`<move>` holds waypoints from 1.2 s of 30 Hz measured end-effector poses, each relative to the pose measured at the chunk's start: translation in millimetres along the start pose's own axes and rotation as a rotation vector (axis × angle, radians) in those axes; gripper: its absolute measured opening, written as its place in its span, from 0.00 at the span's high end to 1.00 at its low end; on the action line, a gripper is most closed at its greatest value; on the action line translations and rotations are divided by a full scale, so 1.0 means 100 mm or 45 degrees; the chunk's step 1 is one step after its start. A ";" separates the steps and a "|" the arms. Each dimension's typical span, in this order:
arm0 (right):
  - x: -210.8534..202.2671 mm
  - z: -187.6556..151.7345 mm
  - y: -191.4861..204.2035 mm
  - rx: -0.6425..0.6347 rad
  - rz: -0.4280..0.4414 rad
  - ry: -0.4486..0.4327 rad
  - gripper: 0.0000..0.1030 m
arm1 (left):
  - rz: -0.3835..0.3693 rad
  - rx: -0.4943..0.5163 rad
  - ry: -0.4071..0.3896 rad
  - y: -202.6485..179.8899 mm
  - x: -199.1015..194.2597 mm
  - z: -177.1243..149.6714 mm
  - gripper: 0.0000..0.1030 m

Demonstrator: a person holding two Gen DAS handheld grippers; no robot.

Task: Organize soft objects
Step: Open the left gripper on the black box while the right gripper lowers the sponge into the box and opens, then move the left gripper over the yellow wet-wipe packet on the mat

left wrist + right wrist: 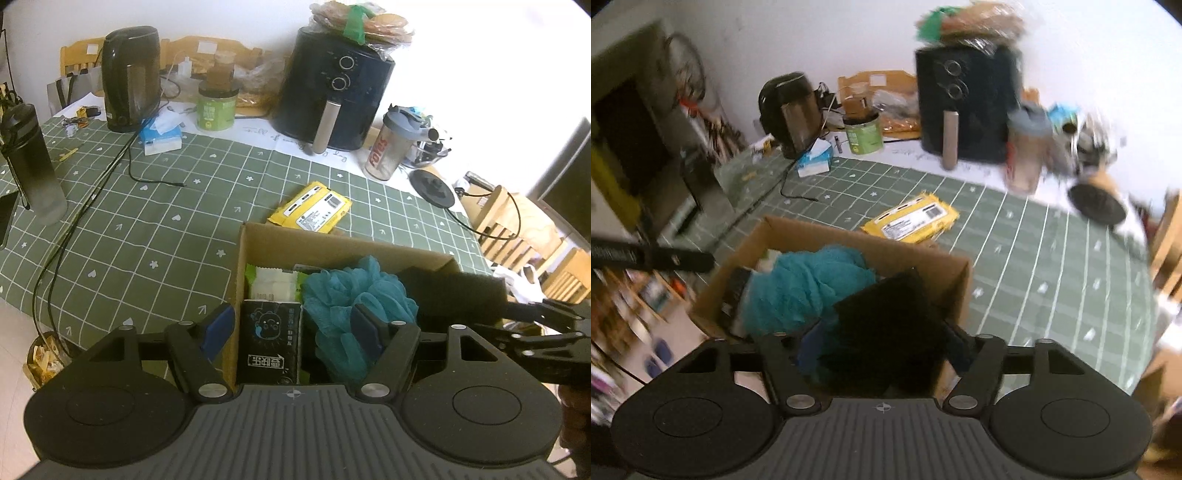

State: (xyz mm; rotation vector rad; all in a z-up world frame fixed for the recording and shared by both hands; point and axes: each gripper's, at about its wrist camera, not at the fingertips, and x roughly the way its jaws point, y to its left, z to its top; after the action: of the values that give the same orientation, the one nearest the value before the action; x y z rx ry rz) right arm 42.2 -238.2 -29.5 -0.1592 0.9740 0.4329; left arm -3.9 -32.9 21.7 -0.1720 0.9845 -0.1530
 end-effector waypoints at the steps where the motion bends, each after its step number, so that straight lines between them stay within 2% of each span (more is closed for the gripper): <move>1: 0.03 0.01 -0.01 -0.013 -0.010 0.008 0.51 | 0.001 -0.001 -0.001 0.00 0.00 0.00 0.33; 3: 0.04 0.03 -0.07 0.048 0.003 0.014 0.53 | 0.002 -0.001 0.000 -0.01 0.00 0.00 0.33; 7: -0.04 0.06 -0.33 0.383 0.120 0.056 0.55 | 0.006 0.000 -0.007 -0.01 -0.02 -0.01 0.33; 15: 0.01 -0.10 -0.67 0.826 0.175 0.130 0.54 | -0.003 -0.002 -0.013 -0.02 0.00 0.03 0.33; 18: 0.07 -0.12 -0.68 0.813 0.165 0.124 0.48 | -0.007 0.000 -0.015 -0.04 0.01 0.05 0.33; 20: 0.07 -0.11 -0.65 0.771 0.160 0.118 0.37 | -0.007 0.003 -0.017 -0.04 0.01 0.07 0.33; 23: 0.05 -0.08 -0.61 0.696 0.136 0.088 0.33 | -0.003 0.006 -0.020 -0.05 0.01 0.09 0.33; 26: 0.03 -0.06 -0.65 0.692 0.110 0.057 0.33 | 0.003 0.006 -0.021 -0.03 0.02 0.11 0.33; 33: 0.07 0.01 -0.69 0.633 0.065 0.056 0.30 | 0.006 0.007 -0.028 -0.01 0.04 0.18 0.33; 36: 0.09 0.05 -0.68 0.590 0.068 0.069 0.22 | 0.002 0.018 -0.027 0.00 0.05 0.21 0.33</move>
State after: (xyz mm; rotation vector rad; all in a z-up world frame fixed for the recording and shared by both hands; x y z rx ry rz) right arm 79.2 -295.8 -38.2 0.2756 1.1090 0.2432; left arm 17.1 -32.6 28.9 -0.1595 0.9620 -0.1561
